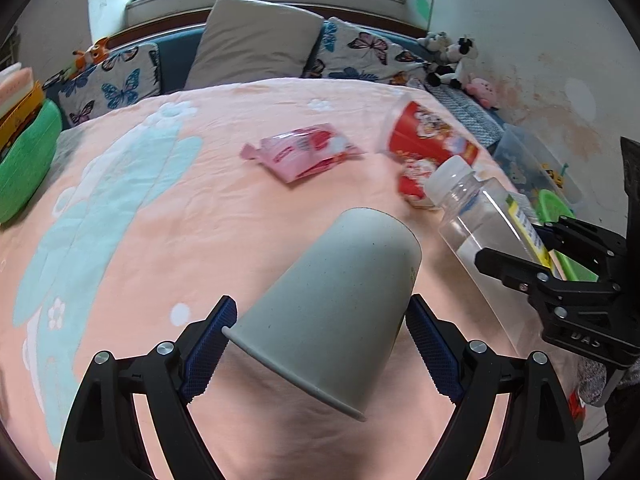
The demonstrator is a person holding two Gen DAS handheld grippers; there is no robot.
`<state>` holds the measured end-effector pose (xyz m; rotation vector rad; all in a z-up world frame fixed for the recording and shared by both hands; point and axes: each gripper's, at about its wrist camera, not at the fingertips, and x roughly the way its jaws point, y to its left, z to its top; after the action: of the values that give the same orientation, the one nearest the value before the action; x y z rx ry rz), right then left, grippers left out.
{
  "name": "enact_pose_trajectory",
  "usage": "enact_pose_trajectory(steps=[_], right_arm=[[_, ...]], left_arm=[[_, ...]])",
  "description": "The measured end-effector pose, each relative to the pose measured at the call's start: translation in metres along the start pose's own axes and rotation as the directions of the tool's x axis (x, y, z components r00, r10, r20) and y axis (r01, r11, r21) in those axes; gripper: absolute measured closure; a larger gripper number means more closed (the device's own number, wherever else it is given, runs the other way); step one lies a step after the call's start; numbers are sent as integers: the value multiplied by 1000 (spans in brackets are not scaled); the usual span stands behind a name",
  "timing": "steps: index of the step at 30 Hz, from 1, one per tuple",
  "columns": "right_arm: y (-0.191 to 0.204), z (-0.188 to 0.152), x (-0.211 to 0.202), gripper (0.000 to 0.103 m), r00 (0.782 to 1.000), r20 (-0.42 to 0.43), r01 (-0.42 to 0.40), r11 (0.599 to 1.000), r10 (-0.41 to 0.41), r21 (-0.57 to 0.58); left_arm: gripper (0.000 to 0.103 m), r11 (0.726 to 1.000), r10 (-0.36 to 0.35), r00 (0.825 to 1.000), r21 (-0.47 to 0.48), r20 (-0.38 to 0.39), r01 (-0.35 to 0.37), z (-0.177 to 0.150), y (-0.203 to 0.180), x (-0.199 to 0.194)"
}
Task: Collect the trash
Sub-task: 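Carry the juice bottle over the green basket and open the right tool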
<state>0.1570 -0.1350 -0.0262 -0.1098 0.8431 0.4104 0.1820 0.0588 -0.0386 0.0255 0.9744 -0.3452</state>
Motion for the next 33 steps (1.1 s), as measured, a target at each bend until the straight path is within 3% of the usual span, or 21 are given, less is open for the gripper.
enact_pose_trajectory(steps=[6,14,20,27,33], right_arm=[[-31,-23,-37,57,998,34,41,997,-43,64],[-105,-62,-85,56,983,46,165,969,-176,183],[-167,-92,-119,56,960,42,256,925,-278,282],[-245,-125,-146,56,917,2,369,852,-398,371],[-296,-152,-136,56,906,-66,403,802,-418,441]], left_arm=[[20,998,-51,999,44,6,50,4,-41,0],[20,986,-117,993,118,6,116,12,-108,4],[20,973,-165,986,165,1,162,24,-159,11],[20,954,-206,979,221,-16,204,36,-215,23],[20,943,-228,973,241,-30,229,51,-254,38]])
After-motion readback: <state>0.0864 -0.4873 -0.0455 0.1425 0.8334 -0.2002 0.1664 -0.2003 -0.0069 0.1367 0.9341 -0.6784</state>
